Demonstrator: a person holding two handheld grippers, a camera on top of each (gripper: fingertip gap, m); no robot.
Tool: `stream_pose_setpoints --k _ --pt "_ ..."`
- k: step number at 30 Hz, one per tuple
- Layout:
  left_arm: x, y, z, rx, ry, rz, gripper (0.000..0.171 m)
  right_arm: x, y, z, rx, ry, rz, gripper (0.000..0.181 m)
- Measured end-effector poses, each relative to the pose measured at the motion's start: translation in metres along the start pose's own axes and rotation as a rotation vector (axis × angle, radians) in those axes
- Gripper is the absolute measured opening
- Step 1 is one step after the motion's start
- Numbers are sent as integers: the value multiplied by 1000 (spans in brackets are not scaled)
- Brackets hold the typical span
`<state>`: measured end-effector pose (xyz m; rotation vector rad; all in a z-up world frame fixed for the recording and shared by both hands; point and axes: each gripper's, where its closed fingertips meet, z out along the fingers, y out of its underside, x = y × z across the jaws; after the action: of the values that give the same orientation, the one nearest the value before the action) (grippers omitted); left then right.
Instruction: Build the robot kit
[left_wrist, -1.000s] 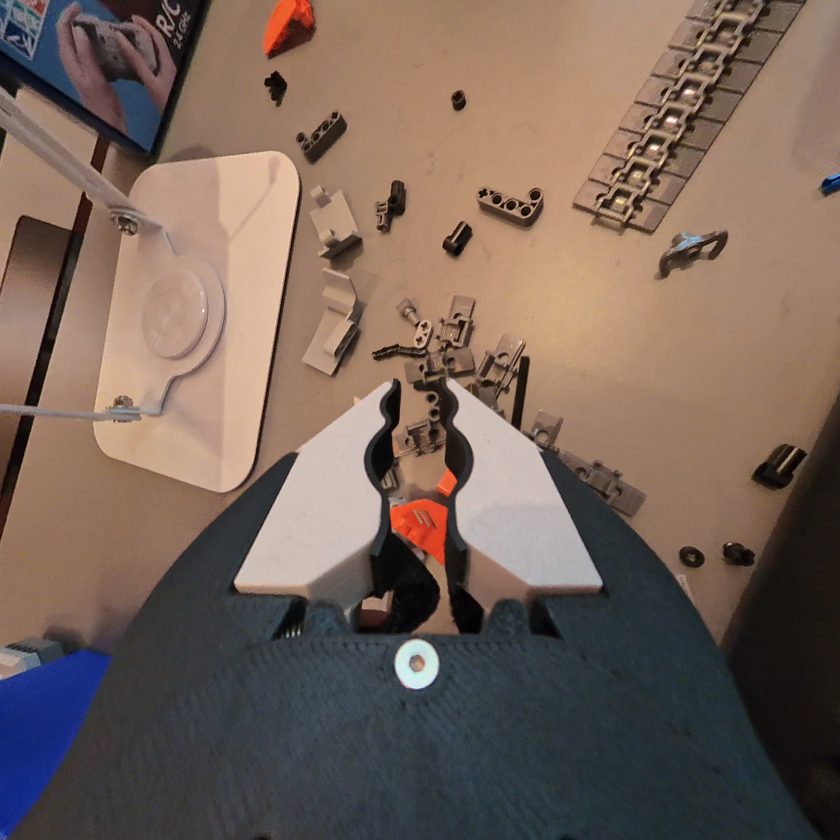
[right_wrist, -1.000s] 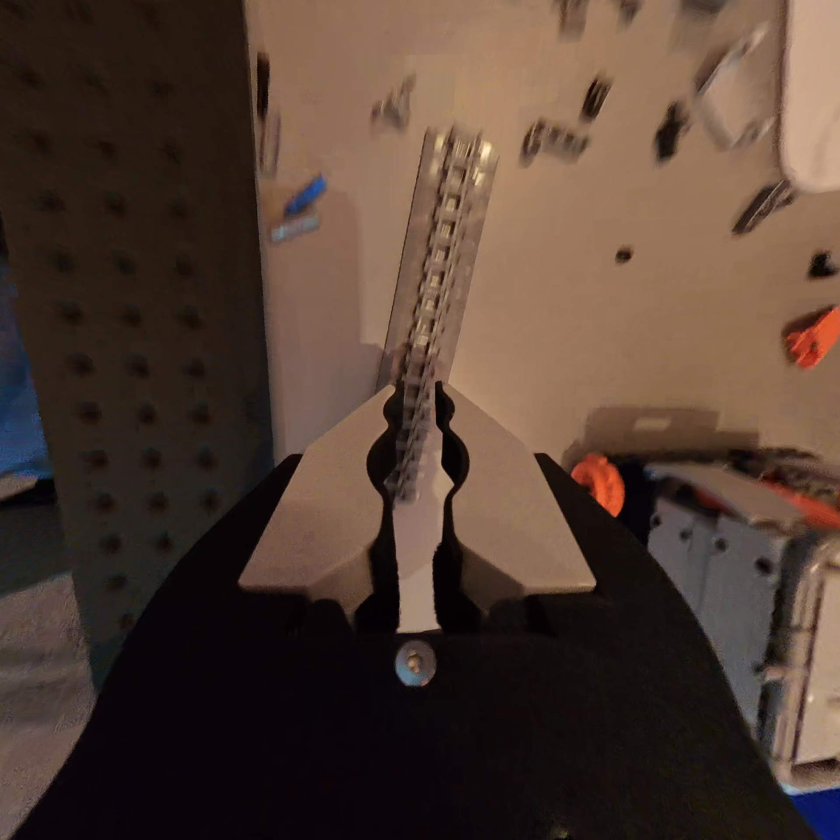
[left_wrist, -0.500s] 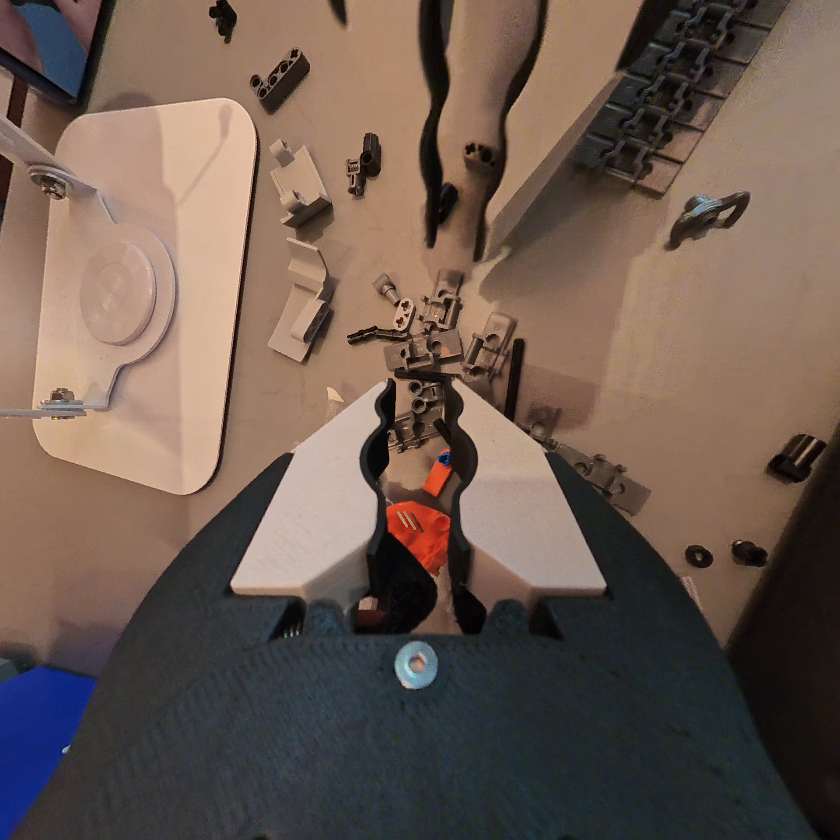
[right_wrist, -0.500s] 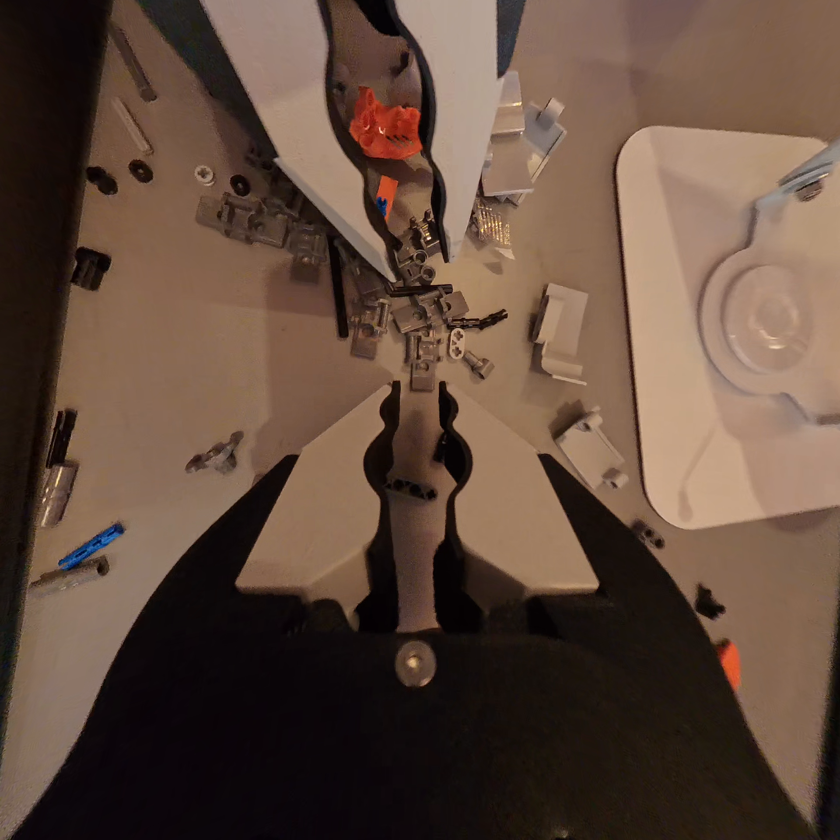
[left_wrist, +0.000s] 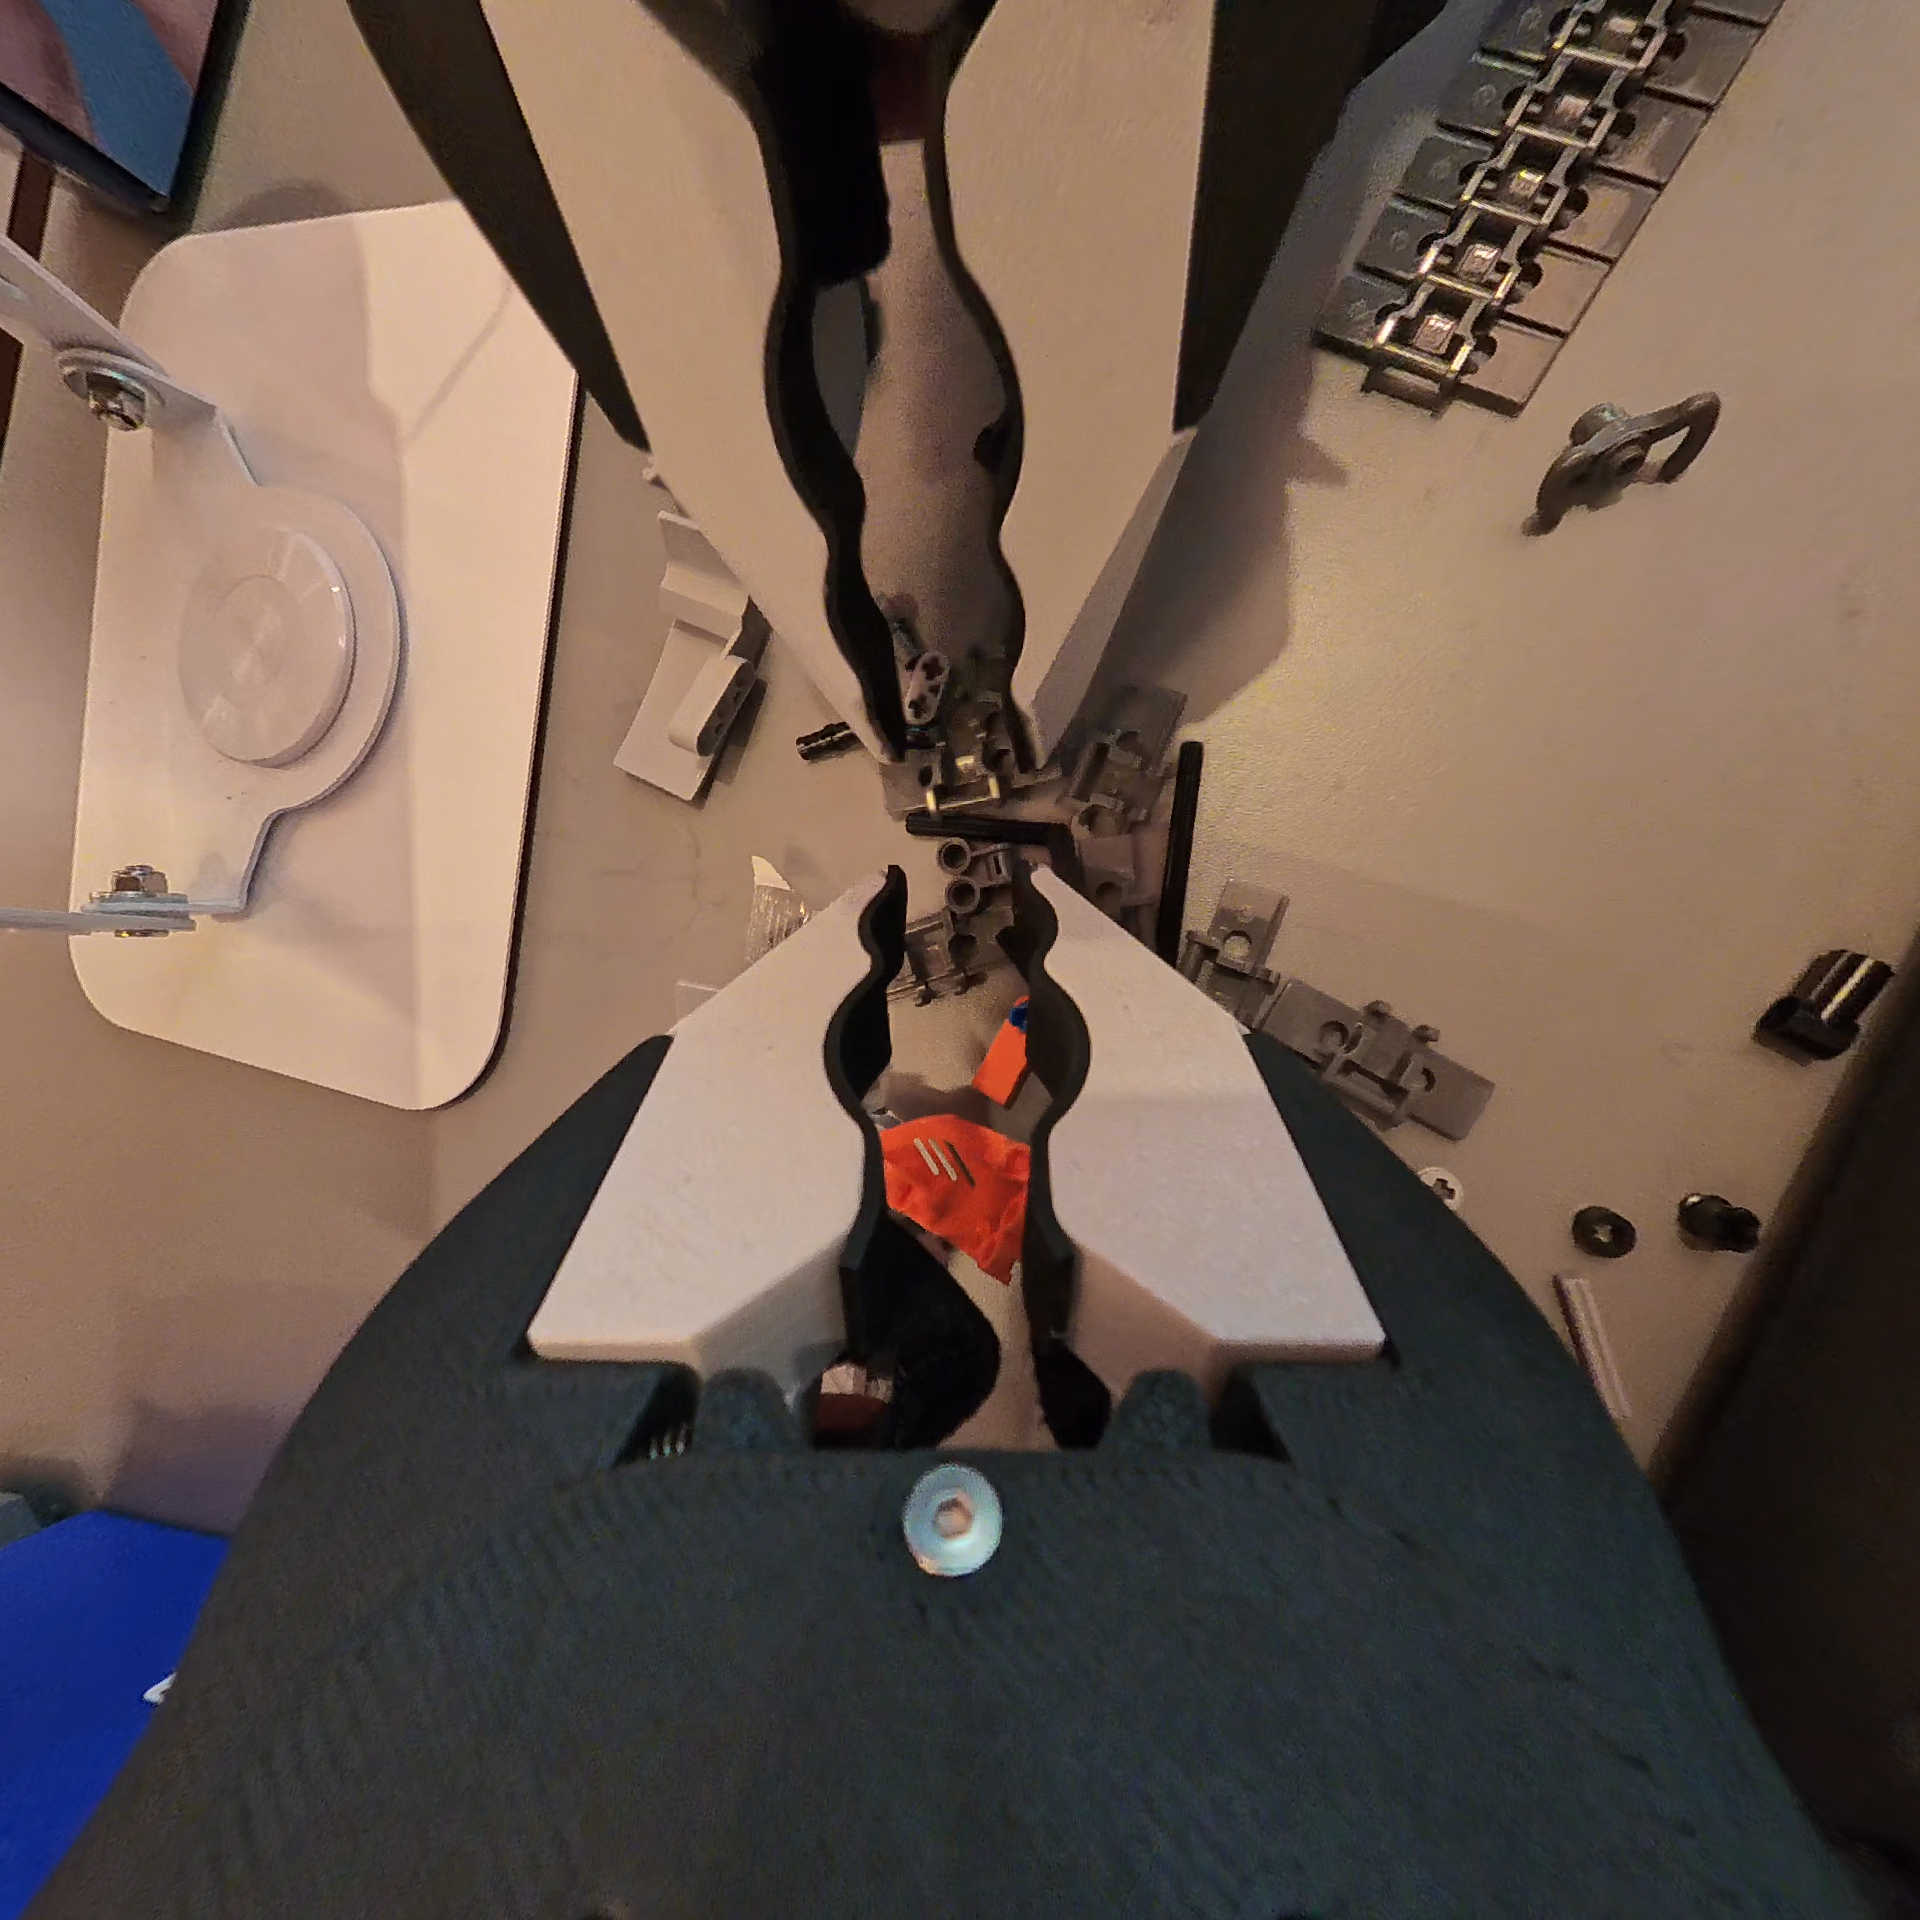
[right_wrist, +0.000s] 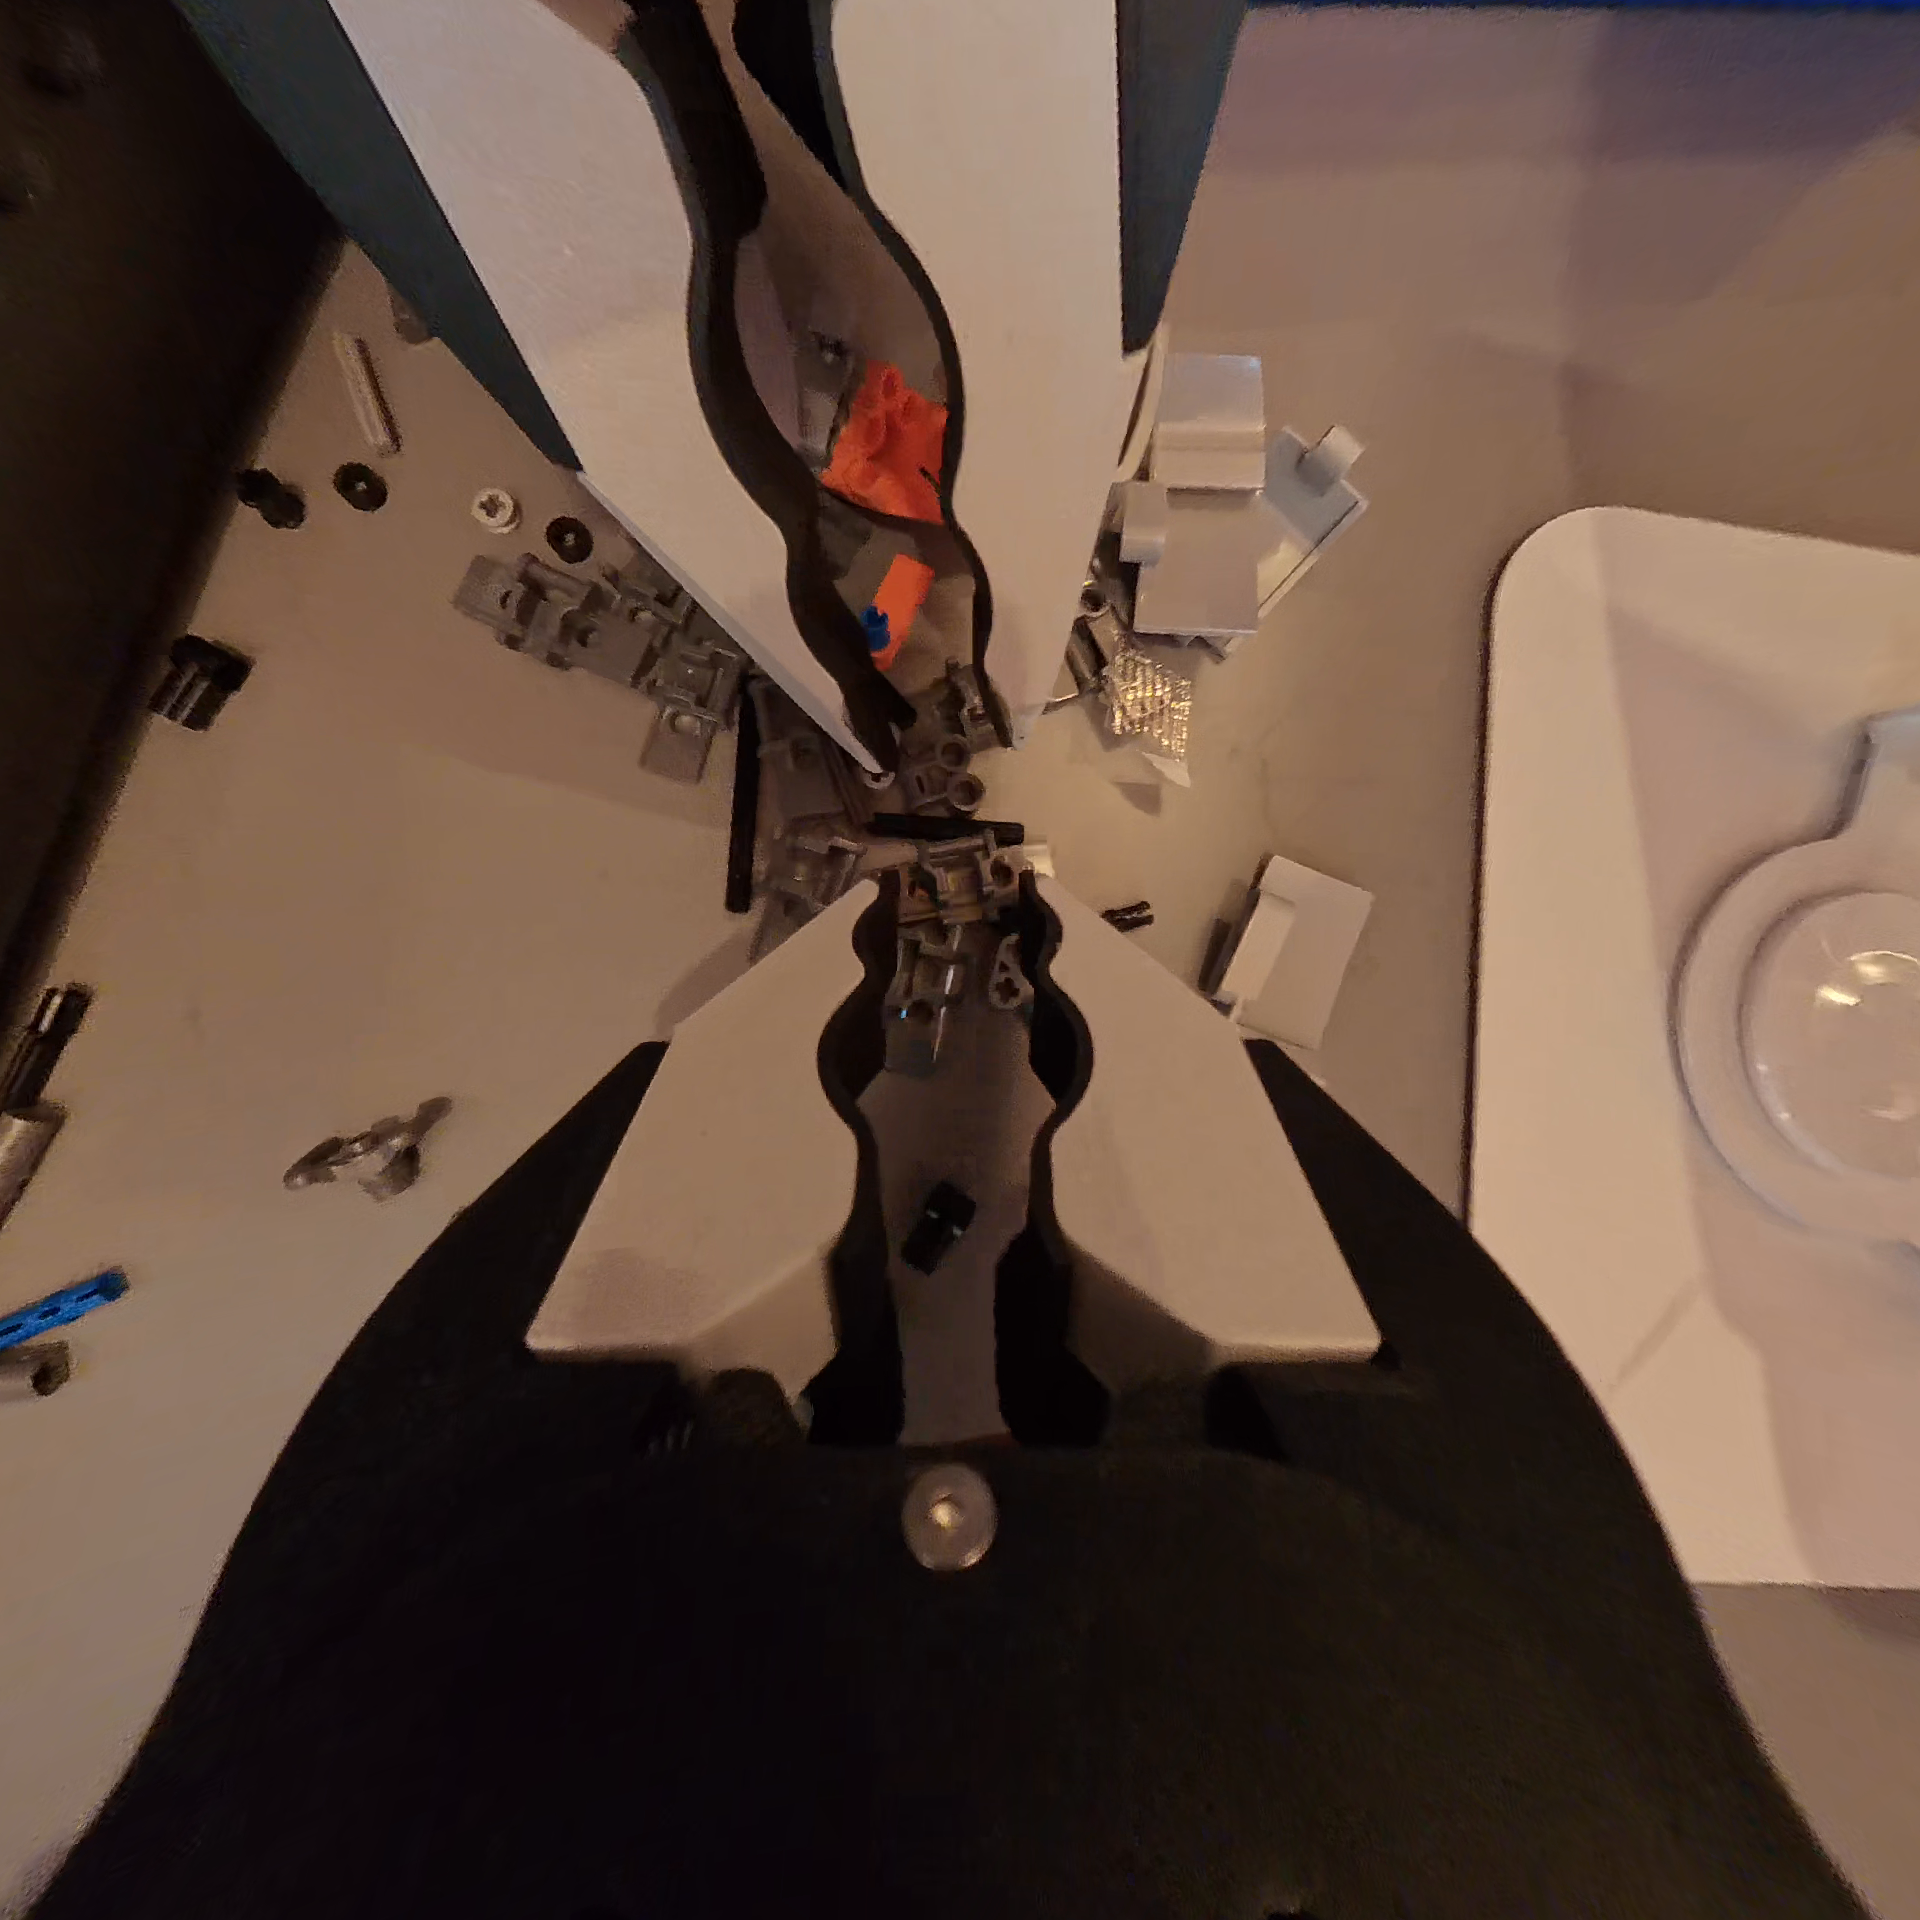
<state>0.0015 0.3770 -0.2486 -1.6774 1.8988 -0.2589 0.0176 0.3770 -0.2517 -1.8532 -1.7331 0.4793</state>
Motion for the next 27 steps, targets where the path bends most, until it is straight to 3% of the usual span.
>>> stream_pose_setpoints --k 3,9,14,19,23,27 --pt "1 -1 0 5 6 4 19 2 0 3 13 -34 34 9" --pt "3 -3 0 9 8 16 19 -1 -4 -1 36 -51 35 8" --pt "4 -19 -7 79 -4 33 19 -4 3 -52 62 57 67 8" --pt "42 -74 -2 192 68 184 21 -41 49 -125 38 195 142 8" --pt "78 -90 18 189 150 292 22 -92 88 -164 -8 284 205 8" --pt "90 -103 29 207 157 328 22 -131 131 -181 -89 351 304 9"
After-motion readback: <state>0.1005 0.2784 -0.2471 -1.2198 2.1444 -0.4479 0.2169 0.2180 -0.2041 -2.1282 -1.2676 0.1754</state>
